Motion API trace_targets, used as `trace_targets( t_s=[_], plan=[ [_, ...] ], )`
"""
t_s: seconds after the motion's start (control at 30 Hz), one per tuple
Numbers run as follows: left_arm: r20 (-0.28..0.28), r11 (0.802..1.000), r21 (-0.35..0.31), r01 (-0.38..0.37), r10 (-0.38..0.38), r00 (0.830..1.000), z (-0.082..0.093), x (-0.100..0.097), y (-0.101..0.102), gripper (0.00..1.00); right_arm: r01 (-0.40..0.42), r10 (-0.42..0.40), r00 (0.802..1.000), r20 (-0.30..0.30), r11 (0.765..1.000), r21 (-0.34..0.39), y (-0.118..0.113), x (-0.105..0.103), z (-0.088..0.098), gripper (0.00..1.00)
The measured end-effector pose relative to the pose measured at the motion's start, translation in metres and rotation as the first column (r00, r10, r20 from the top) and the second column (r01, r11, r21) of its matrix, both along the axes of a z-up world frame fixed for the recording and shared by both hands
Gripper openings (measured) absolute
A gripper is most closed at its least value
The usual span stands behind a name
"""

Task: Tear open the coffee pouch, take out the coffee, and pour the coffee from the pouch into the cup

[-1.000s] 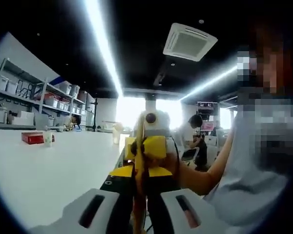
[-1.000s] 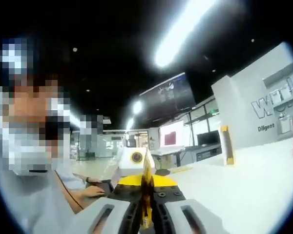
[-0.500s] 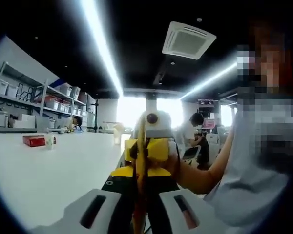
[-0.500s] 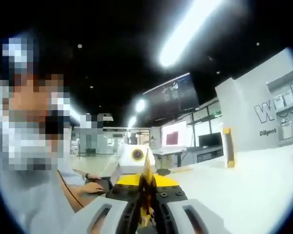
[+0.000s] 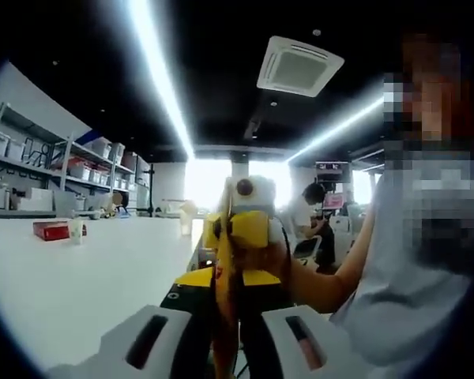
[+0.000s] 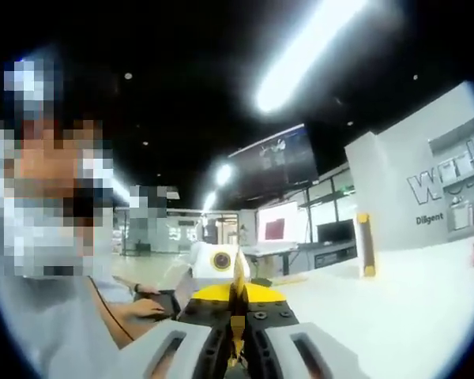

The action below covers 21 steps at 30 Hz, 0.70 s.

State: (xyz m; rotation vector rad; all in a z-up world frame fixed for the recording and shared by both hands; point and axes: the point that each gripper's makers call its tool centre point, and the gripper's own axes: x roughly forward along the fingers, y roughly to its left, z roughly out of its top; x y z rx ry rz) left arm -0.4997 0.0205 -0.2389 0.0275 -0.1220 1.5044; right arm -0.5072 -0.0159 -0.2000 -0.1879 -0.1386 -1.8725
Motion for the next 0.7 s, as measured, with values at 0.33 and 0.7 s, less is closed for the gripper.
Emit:
trace_targets(
  t_s=[0.33, 0.7],
  plan=[
    [0.030, 0.999, 0.005, -0.034, 0.034, 0.999, 0.0036, -0.0085, -0.0078, 0.08, 0.007, -0.008, 1.000, -0.027, 1.000, -0.022, 0.0053, -0.0024, 0.0030, 0.08],
    [0.007, 0.999, 0.038, -0.011, 0.011, 1.000, 0.0045, -0.0055, -0.0034, 0.15, 0.038, -0.039, 0.999, -0.026, 0.999, -0.034, 0.0081, -0.0036, 0.0074, 0.03]
  ],
)
